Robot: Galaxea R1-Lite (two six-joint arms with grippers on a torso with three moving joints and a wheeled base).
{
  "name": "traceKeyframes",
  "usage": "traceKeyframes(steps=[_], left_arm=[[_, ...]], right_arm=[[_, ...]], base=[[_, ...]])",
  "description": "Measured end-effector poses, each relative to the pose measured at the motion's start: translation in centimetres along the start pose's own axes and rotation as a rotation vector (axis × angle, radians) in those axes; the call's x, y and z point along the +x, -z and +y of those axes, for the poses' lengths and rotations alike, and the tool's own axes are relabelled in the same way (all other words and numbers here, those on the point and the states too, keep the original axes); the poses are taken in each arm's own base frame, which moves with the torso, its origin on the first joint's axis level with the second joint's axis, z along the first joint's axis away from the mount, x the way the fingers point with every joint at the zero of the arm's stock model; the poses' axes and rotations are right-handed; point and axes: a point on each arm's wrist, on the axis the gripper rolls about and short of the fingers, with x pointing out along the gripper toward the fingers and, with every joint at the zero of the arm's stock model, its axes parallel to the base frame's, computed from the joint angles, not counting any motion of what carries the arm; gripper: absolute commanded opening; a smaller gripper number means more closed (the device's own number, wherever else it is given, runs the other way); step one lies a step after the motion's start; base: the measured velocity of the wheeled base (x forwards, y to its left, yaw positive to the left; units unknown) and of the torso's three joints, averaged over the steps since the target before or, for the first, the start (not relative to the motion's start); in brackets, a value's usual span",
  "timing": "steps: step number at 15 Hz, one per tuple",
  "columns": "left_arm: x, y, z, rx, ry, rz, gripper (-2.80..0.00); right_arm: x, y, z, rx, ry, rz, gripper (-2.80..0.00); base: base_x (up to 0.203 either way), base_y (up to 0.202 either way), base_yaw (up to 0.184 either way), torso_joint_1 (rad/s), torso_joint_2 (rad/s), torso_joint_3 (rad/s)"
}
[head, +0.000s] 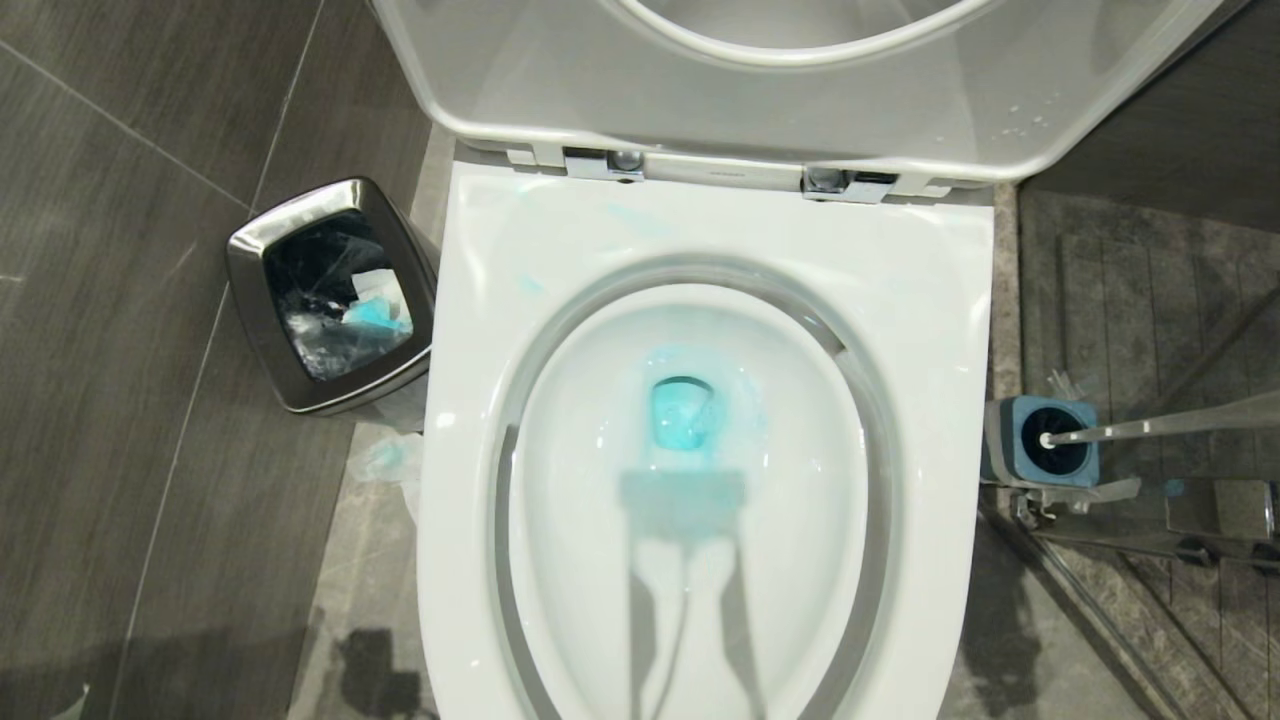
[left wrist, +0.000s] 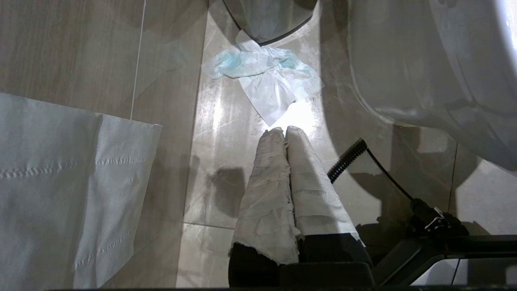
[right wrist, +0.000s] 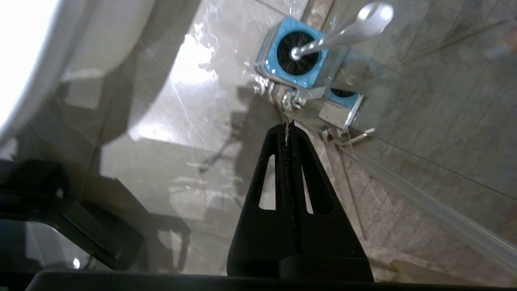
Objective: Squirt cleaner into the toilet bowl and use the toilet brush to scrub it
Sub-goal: Scrub the toilet bowl
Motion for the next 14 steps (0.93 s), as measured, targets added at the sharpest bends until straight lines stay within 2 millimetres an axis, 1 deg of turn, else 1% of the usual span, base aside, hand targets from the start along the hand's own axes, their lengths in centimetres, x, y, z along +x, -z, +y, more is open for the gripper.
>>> traceKeyframes(steps=[4,7,9,11,12,14], left_arm=[[0.0,0.0,0.0,0.000,0.000,0.000,-2.80],[0.0,0.0,0.0,0.000,0.000,0.000,-2.80],[0.0,0.0,0.0,0.000,0.000,0.000,-2.80],[0.0,0.0,0.0,0.000,0.000,0.000,-2.80],[0.0,0.0,0.0,0.000,0.000,0.000,-2.80],[0.0,0.0,0.0,0.000,0.000,0.000,-2.80]], right_arm=[[1.1,1.2,0.3,-0.025,-0.004,0.050,-2.80],[2.2,2.9,0.8,-0.025,-0.015,0.116,-2.80],[3.3,4.3,1.1,-0.016,0.021,0.134,-2.80],[4.8,5.3,1.2,-0.007,0.064,0.095,-2.80],[5.5,5.5,1.2,-0.004,0.083,0.066,-2.80],[6.2,6.0,1.2,-0.001,0.107,0.053,-2.80]], base=[[0.000,0.000,0.000,0.000,0.00,0.000],[0.000,0.000,0.000,0.000,0.00,0.000],[0.000,0.000,0.000,0.000,0.00,0.000],[0.000,0.000,0.000,0.000,0.00,0.000],[0.000,0.000,0.000,0.000,0.00,0.000],[0.000,0.000,0.000,0.000,0.00,0.000]])
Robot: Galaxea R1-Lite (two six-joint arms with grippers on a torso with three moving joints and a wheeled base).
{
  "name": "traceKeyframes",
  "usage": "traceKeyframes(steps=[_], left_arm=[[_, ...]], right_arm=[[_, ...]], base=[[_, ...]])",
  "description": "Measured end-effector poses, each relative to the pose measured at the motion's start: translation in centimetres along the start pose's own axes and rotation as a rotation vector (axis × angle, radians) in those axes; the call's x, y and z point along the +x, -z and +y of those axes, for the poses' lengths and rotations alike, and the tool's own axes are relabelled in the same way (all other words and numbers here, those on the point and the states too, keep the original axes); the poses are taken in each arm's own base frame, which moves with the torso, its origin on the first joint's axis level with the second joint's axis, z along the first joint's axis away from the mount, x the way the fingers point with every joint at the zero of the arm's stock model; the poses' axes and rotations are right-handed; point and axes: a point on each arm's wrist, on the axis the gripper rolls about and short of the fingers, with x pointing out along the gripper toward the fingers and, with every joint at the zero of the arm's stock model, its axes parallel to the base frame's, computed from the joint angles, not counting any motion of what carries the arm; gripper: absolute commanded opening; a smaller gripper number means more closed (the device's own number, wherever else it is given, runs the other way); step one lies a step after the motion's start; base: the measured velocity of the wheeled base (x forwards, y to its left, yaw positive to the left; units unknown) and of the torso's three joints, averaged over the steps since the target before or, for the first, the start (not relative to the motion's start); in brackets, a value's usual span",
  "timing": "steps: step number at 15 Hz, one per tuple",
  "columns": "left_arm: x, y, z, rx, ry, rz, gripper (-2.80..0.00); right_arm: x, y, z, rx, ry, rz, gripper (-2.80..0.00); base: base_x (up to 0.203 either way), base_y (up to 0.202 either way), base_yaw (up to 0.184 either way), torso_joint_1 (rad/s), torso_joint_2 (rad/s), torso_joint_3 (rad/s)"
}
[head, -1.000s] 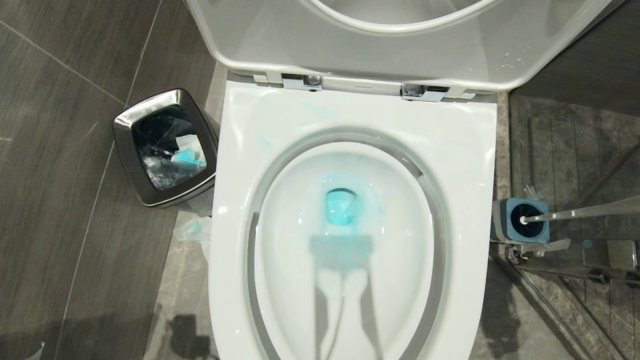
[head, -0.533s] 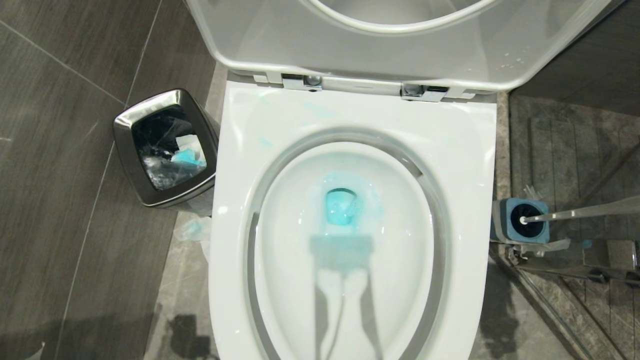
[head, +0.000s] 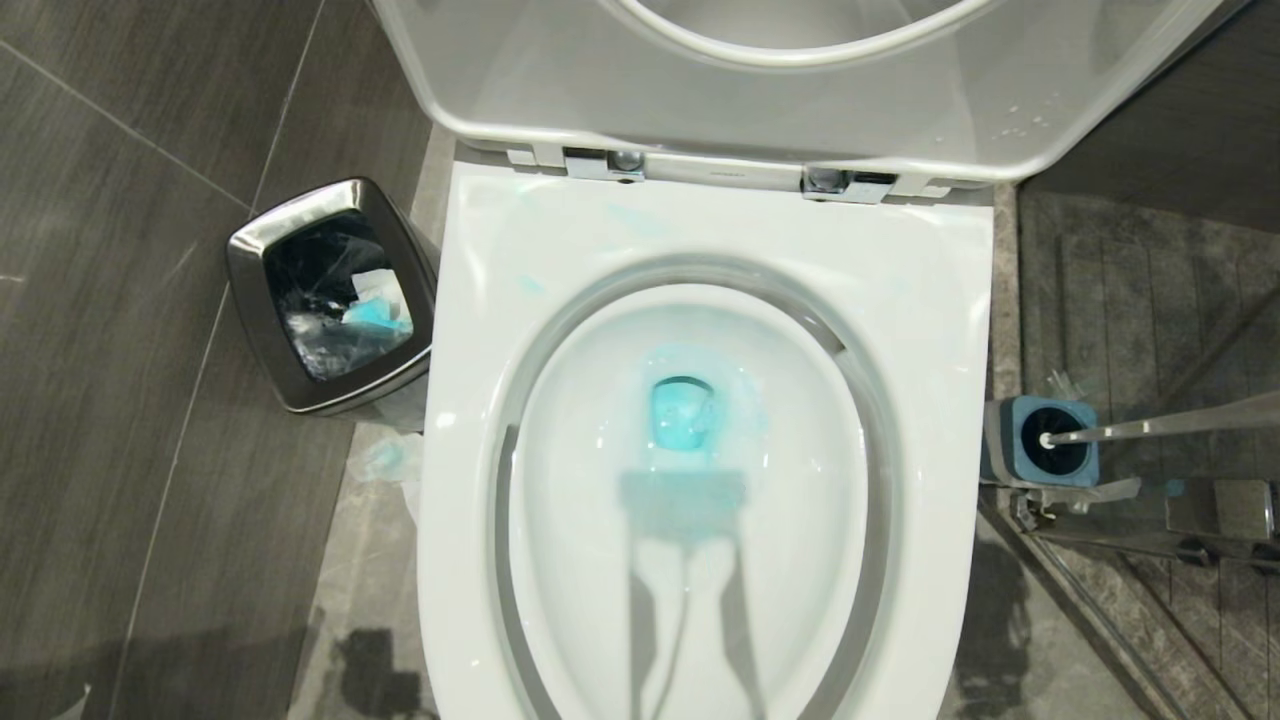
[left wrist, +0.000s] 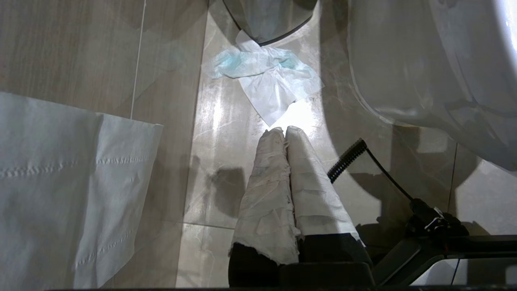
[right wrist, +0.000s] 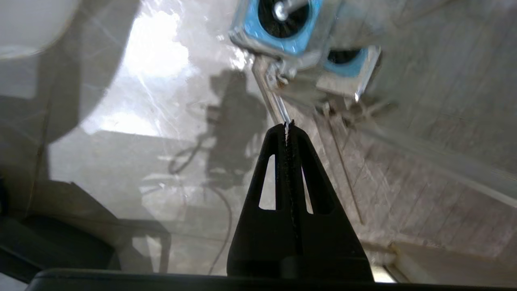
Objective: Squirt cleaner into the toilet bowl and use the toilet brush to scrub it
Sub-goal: Scrub the toilet bowl
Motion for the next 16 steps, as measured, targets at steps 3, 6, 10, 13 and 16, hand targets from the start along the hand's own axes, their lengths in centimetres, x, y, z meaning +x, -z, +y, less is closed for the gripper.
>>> traceKeyframes(steps=[3,6,10,13,16], left_arm=[[0.0,0.0,0.0,0.000,0.000,0.000,-2.80],[0.0,0.0,0.0,0.000,0.000,0.000,-2.80],[0.0,0.0,0.0,0.000,0.000,0.000,-2.80],[0.0,0.0,0.0,0.001,0.000,0.000,-2.80],[0.0,0.0,0.0,0.000,0.000,0.000,-2.80]], right_arm=[[0.4,1.7,0.3,0.023,0.061,0.065,-2.80],[0.4,3.8,0.8,0.077,0.123,0.151,-2.80],[1.1,5.8,1.4,0.147,0.141,0.227,-2.80],[2.2,5.5,1.5,0.170,0.115,0.148,-2.80],[3.6,3.8,1.2,0.185,0.110,0.023,-2.80]], base=[[0.000,0.000,0.000,0.000,0.00,0.000],[0.000,0.000,0.000,0.000,0.00,0.000],[0.000,0.000,0.000,0.000,0.00,0.000],[0.000,0.000,0.000,0.000,0.00,0.000],[0.000,0.000,0.000,0.000,0.00,0.000]])
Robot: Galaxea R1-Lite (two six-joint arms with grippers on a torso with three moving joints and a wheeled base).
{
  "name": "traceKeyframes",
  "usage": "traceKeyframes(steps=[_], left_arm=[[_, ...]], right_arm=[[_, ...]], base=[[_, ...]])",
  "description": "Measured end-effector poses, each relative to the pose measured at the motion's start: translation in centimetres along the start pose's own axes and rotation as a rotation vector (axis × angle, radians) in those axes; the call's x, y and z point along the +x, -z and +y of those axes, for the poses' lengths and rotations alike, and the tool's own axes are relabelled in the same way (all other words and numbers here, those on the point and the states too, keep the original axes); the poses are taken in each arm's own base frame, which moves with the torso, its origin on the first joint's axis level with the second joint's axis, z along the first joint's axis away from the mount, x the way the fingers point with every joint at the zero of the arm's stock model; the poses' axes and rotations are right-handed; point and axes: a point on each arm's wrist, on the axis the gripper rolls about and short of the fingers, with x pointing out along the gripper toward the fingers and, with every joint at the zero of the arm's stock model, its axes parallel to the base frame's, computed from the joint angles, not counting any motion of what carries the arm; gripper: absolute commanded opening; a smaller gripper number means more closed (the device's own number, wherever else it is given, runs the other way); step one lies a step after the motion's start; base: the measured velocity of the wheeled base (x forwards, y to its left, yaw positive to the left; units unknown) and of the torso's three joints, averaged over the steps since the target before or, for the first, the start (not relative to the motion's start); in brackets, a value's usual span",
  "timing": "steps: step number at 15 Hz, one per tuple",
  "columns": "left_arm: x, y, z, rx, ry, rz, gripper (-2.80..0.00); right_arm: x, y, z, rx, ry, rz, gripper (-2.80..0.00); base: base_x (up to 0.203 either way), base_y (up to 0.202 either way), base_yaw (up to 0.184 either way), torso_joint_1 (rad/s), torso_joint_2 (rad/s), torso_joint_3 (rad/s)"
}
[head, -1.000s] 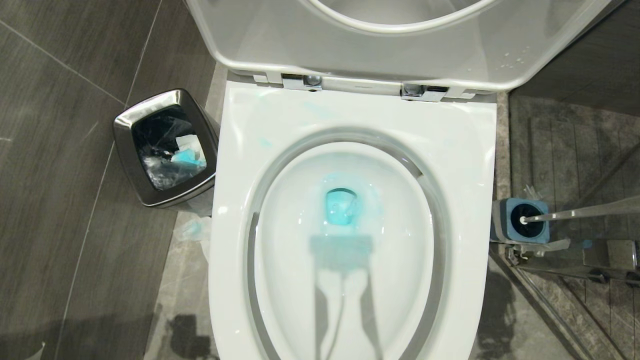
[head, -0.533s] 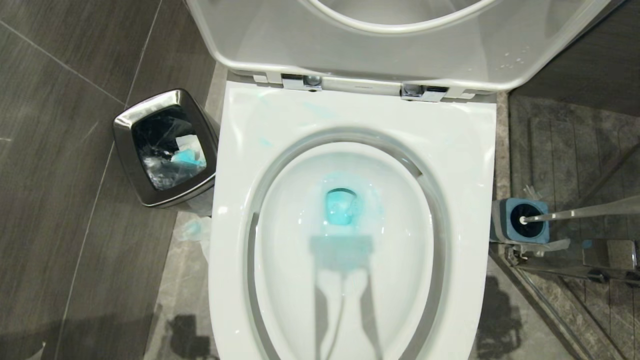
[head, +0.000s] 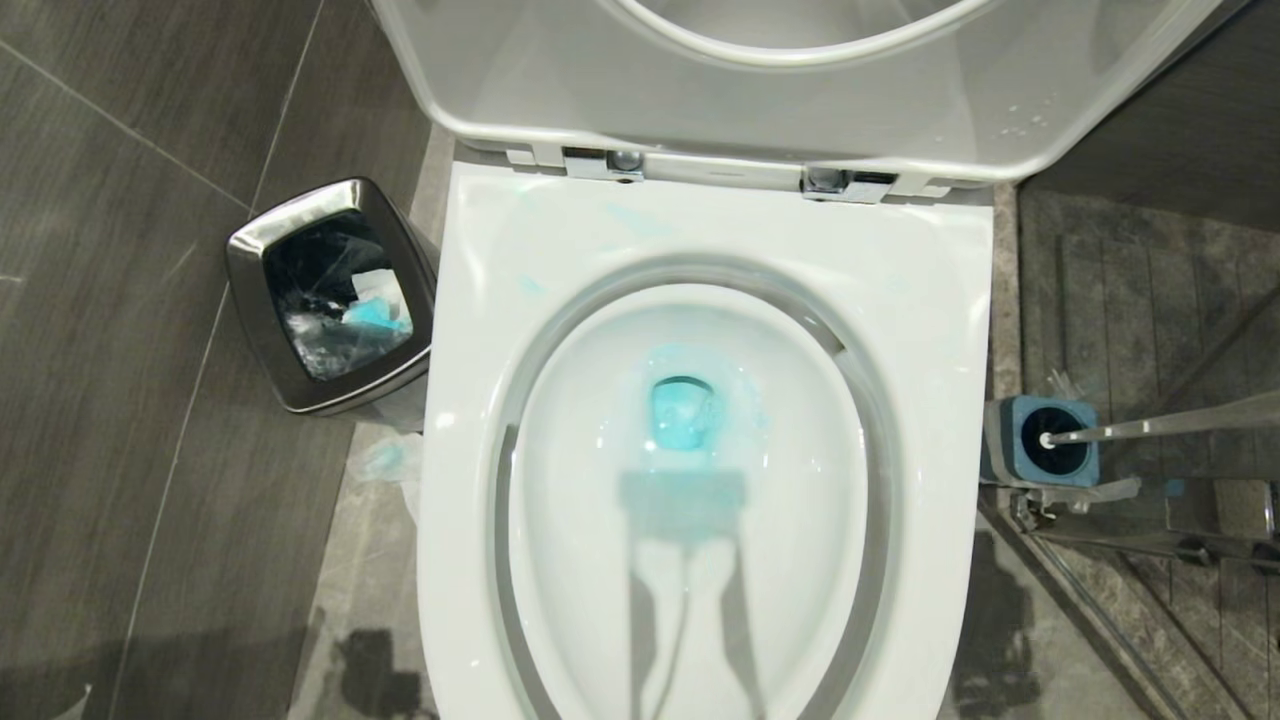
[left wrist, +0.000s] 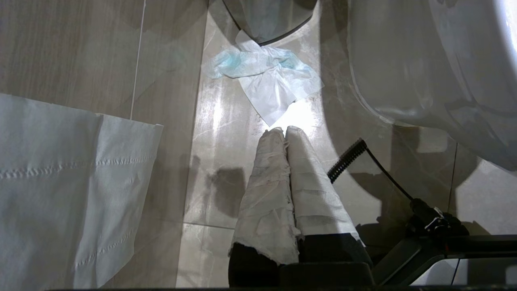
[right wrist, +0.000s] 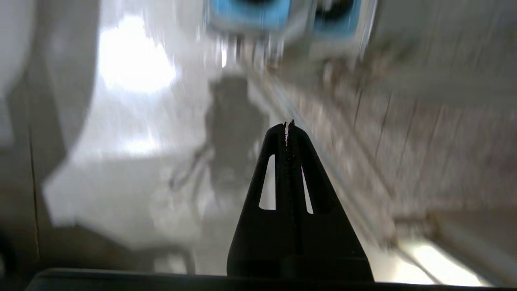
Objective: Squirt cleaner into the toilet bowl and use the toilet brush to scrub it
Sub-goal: Scrub the toilet bowl
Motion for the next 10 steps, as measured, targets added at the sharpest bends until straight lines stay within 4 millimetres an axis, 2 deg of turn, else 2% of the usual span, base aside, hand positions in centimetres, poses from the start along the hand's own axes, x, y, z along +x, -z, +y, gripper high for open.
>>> traceKeyframes(steps=[5,10], left_arm=[[0.0,0.0,0.0,0.000,0.000,0.000,-2.80],[0.0,0.0,0.0,0.000,0.000,0.000,-2.80]], right_arm=[[2.5,-1.9,0.2,0.022,0.029,-0.090,-2.80],[4.3,-1.6,0.6,0.019,0.030,-0.033,-2.80]], base=[[0.000,0.000,0.000,0.000,0.00,0.000],[0.000,0.000,0.000,0.000,0.00,0.000]])
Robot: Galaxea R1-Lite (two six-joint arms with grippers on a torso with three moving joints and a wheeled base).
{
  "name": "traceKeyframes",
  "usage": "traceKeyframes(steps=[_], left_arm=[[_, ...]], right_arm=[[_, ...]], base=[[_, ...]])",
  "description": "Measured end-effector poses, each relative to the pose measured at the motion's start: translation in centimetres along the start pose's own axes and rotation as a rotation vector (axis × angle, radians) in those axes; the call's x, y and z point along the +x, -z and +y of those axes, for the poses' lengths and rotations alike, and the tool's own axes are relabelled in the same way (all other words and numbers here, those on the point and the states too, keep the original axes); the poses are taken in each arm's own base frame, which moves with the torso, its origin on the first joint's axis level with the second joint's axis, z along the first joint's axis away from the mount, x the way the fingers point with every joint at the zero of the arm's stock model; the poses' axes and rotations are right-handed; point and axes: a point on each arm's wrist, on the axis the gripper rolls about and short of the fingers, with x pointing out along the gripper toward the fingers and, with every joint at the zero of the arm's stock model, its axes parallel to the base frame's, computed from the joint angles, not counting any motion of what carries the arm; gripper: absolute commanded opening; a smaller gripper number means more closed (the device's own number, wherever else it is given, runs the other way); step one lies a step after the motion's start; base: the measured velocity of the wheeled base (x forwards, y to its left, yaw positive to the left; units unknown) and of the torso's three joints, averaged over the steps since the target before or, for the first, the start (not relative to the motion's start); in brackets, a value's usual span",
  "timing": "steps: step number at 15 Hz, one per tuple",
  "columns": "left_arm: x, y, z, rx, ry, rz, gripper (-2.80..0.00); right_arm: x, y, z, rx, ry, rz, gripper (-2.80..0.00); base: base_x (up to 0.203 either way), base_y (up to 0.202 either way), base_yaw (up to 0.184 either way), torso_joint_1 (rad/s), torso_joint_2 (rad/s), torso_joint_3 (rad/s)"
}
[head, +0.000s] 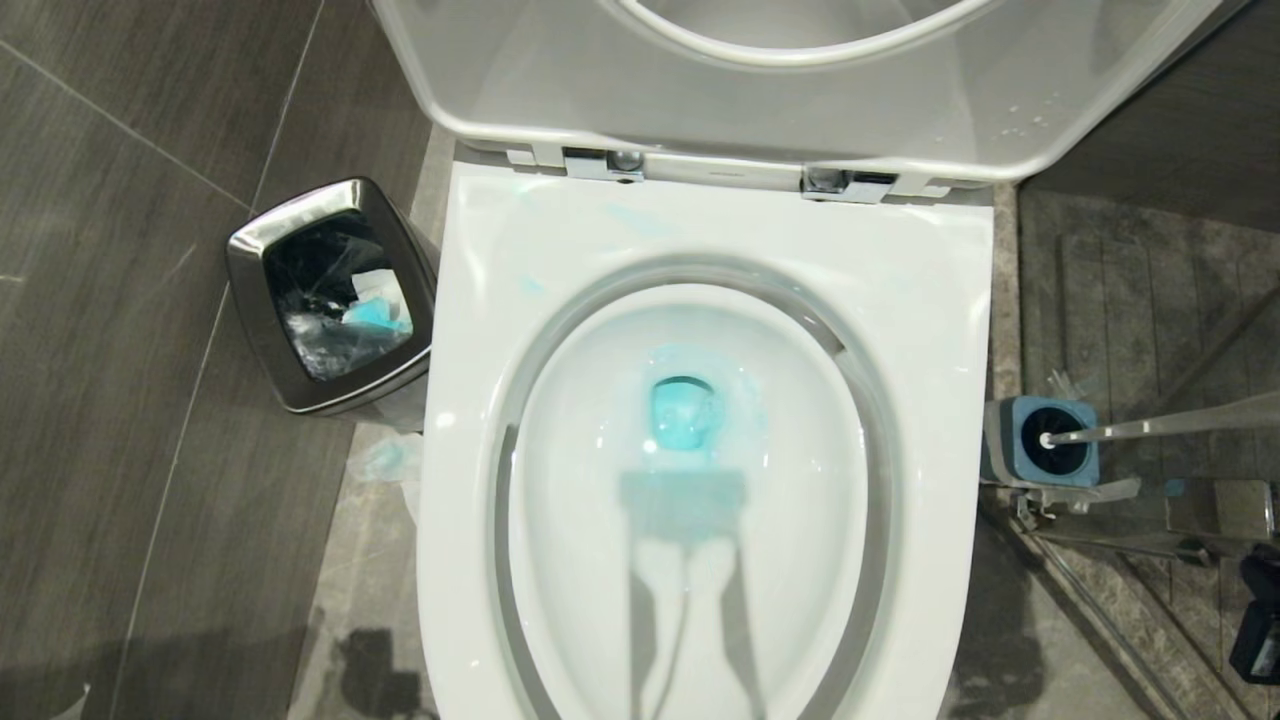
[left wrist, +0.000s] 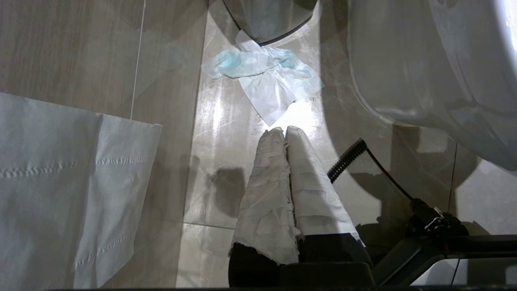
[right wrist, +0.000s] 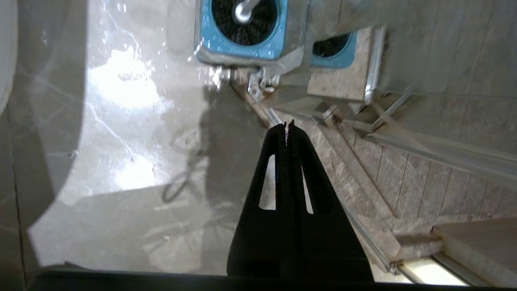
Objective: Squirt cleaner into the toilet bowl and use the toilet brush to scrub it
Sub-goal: Scrub the toilet bowl
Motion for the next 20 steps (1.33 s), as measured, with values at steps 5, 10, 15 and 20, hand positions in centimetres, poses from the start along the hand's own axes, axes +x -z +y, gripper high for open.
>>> traceKeyframes(steps=[5,10,15,20], left_arm=[[0.00,0.00,0.00,0.000,0.000,0.000,-2.80],[0.00,0.00,0.00,0.000,0.000,0.000,-2.80],[0.00,0.00,0.00,0.000,0.000,0.000,-2.80],[0.00,0.00,0.00,0.000,0.000,0.000,-2.80]], right_arm=[[0.98,0.23,0.32,-0.003,-0.008,0.029,-2.80],[1.21,0.36,0.37,-0.005,-0.007,0.042,-2.80],[1.05,0.00,0.32,-0.005,-0.007,0.006,-2.80],[1.23,0.00,0.36,-0.008,-0.007,0.007,-2.80]], base=[[0.000,0.000,0.000,0.000,0.00,0.000],[0.000,0.000,0.000,0.000,0.00,0.000],[0.000,0.000,0.000,0.000,0.00,0.000],[0.000,0.000,0.000,0.000,0.00,0.000]])
